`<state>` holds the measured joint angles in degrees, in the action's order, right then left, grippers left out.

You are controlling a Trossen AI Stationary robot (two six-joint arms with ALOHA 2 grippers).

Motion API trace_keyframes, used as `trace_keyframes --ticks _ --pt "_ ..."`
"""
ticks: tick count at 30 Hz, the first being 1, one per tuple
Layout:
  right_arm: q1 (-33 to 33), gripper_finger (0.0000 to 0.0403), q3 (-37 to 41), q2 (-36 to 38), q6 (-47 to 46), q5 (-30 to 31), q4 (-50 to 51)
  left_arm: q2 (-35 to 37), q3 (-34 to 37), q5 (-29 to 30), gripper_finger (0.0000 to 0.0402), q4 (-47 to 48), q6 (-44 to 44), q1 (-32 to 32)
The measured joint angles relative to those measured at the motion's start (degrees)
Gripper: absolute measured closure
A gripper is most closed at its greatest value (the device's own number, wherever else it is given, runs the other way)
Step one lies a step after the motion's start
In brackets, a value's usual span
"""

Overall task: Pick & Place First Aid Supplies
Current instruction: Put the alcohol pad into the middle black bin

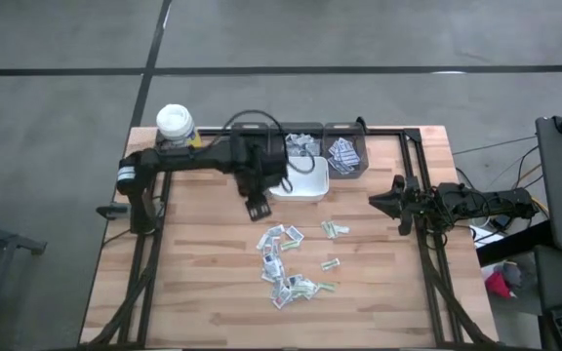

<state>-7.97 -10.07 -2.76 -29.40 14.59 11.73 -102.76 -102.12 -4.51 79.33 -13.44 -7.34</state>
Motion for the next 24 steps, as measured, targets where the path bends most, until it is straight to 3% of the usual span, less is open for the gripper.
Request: trace_keyframes --ticks 12,24 --pt "0.0 0.0339 0.0 0.0 -0.01 0.0 0.0 0.0 8.96 -5.5 0.0251 -8.56 -8.68 7.06" --pt "0.0 0.0339 0.0 0.0 0.01 0.0 0.0 -0.07 10.56 -5.53 0.0251 -23.79 -6.94 8.28"
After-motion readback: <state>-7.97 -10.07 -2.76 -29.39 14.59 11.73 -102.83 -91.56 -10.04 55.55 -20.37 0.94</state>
